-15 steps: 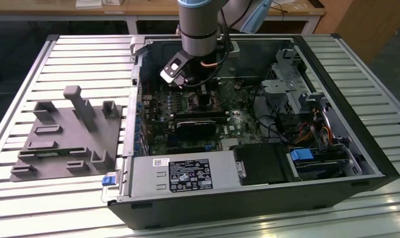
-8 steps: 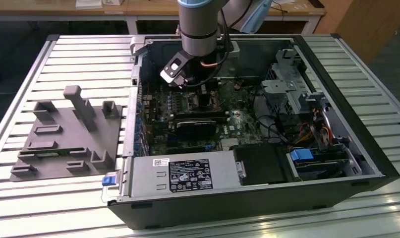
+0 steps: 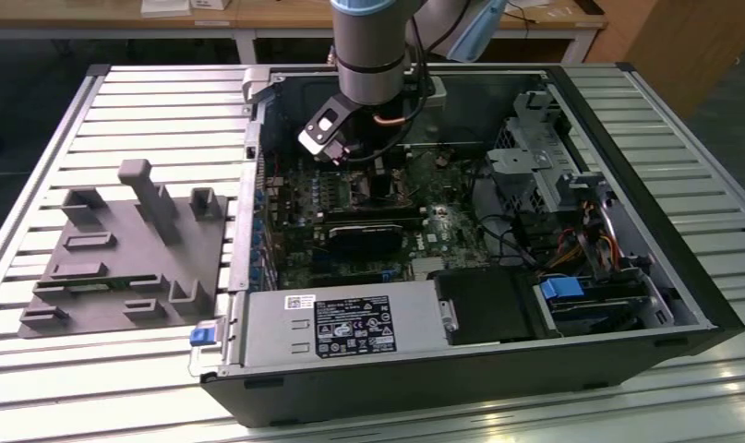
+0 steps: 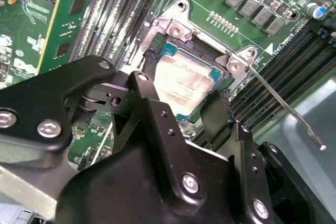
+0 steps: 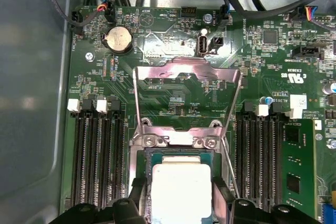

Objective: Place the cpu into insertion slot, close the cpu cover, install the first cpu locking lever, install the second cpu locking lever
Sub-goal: 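Place the cpu into insertion slot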

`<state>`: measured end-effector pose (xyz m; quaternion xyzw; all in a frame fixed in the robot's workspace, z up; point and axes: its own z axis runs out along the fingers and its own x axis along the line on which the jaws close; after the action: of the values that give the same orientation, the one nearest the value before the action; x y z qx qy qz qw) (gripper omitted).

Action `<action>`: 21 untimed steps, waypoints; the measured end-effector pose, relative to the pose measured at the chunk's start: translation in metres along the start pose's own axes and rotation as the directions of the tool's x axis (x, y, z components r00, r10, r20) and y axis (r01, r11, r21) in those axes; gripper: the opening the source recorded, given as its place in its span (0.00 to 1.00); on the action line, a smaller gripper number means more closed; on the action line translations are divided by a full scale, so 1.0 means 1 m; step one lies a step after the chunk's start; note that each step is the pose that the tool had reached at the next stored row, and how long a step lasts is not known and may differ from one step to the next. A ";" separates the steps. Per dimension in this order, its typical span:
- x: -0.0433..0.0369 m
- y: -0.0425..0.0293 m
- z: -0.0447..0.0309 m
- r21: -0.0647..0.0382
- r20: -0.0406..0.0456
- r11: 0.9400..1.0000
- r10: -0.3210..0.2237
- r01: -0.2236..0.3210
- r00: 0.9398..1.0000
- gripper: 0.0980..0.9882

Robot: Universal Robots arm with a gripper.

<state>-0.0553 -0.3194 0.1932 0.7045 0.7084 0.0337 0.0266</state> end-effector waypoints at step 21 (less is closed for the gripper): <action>-0.0001 0.0004 -0.0052 0.000 -0.015 1.000 0.004 -0.004 1.000 0.58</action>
<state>-0.0554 -0.3195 0.1984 0.7057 0.7071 0.0391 0.0212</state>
